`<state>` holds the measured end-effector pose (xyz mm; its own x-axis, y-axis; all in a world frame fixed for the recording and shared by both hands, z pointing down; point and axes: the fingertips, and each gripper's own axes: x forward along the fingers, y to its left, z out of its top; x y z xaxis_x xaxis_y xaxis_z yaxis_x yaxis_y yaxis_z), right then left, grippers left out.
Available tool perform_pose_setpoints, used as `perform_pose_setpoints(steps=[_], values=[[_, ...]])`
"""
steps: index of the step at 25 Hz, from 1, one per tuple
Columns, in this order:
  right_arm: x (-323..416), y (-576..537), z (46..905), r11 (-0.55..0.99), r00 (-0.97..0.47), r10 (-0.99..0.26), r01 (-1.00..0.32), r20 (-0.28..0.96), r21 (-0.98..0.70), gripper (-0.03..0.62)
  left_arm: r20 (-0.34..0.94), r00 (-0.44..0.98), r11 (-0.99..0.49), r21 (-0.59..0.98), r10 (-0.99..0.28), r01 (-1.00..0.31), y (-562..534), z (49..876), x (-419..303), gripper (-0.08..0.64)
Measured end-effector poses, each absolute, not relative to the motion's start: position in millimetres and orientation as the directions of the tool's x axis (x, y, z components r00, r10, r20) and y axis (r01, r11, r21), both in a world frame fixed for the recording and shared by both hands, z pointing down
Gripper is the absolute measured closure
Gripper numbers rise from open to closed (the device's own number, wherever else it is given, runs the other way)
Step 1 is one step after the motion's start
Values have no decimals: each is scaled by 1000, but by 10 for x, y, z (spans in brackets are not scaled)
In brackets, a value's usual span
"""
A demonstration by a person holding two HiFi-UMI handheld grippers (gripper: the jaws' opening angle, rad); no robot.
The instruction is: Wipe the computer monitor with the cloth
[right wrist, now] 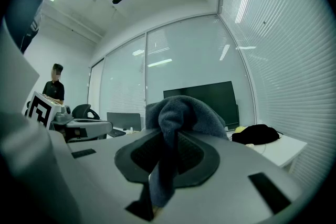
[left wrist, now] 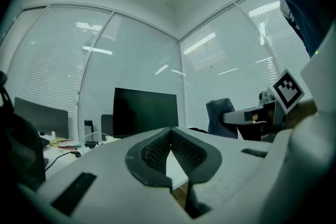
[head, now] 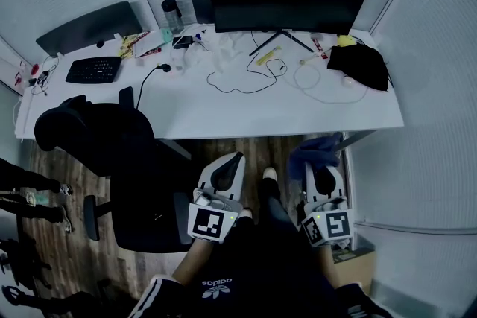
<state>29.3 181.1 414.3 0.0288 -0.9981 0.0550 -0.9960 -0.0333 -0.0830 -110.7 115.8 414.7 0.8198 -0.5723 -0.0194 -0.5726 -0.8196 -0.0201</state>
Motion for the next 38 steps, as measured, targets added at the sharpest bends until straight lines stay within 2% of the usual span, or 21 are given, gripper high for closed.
perform_pose_setpoints(steps=[8, 22, 32, 38], values=[[751, 1075, 4155, 13, -16, -999, -997, 48, -79, 543, -25, 789, -789, -4, -613, -614, 493, 4163, -700, 554], [1709, -59, 4121, 95, -103, -988, -992, 112, -77, 543, -57, 696, -697, 4, -716, -717, -511, 3979, 44, 554], [1771, -370, 4219, 140, -150, -981, -986, 125, -86, 543, -36, 665, -666, 12, -746, -746, -742, 4077, 121, 554], [1743, -559, 4164, 121, -131, -984, -989, 120, -89, 543, -41, 669, -670, 12, -742, -742, -959, 4043, 82, 554]])
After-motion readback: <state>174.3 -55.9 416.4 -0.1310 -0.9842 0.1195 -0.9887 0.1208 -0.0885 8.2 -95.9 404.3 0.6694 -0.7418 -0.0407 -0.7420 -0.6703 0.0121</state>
